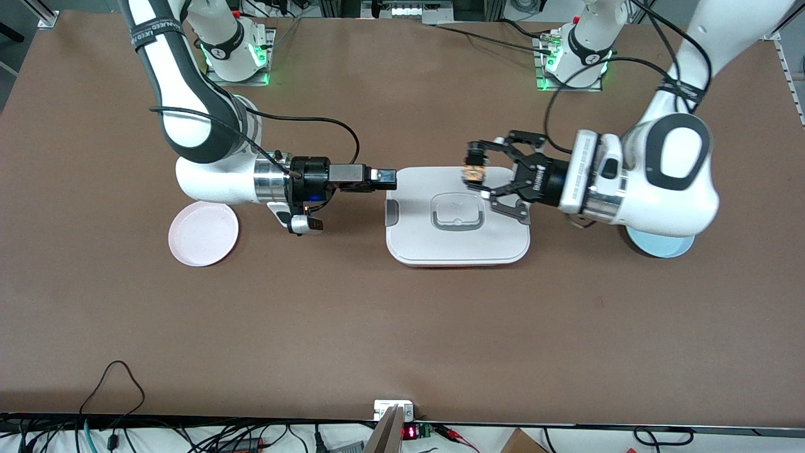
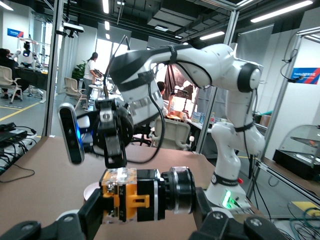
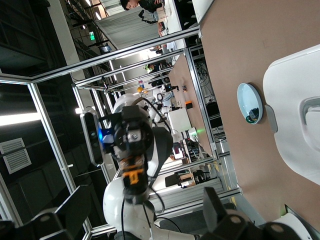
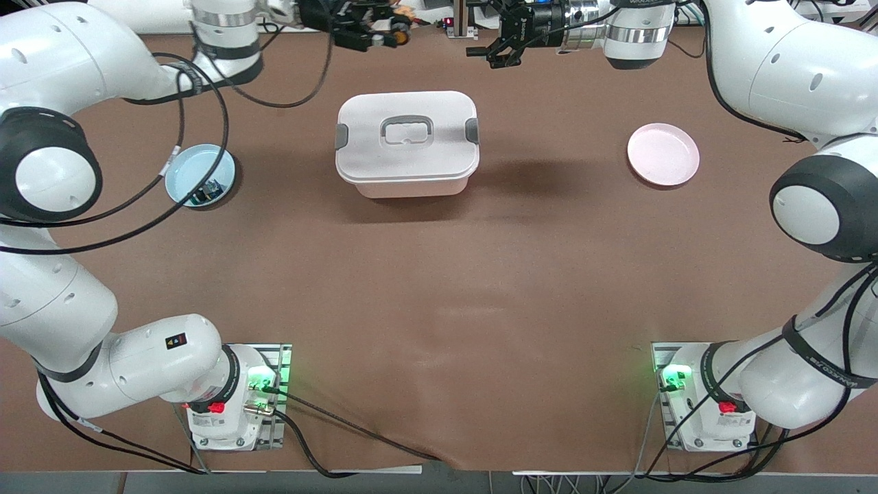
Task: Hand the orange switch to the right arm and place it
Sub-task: 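Carry the switch toward the right gripper over the white box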
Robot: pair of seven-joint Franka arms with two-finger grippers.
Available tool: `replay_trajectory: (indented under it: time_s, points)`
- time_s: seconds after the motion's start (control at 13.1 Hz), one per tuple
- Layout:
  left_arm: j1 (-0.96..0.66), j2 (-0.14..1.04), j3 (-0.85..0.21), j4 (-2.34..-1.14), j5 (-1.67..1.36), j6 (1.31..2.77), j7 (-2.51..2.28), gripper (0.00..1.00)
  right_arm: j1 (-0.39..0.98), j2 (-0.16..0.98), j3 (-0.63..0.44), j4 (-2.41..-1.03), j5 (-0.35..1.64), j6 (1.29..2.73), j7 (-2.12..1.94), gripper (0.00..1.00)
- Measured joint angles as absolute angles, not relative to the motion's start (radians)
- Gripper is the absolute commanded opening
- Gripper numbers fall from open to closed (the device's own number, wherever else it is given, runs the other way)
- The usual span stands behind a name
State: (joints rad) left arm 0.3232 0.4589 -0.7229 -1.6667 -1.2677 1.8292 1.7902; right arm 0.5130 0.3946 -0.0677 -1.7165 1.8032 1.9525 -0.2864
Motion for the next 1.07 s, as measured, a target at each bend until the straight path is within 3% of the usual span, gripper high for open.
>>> replay_trajectory:
  time_s: [0.23,1.07]
  points:
    - [0.227,0.468,-0.723,-1.636,-1.303,1.923,1.769,0.00,0.513,0.396,-0.068,-1.713,1.804,1.953,-0.286,0.97]
    - [0.171,0.545,-0.720,-1.617,-1.304,2.004,1.760,0.00,0.496,0.347,-0.076,-1.760,1.805,1.944,-0.286,0.96]
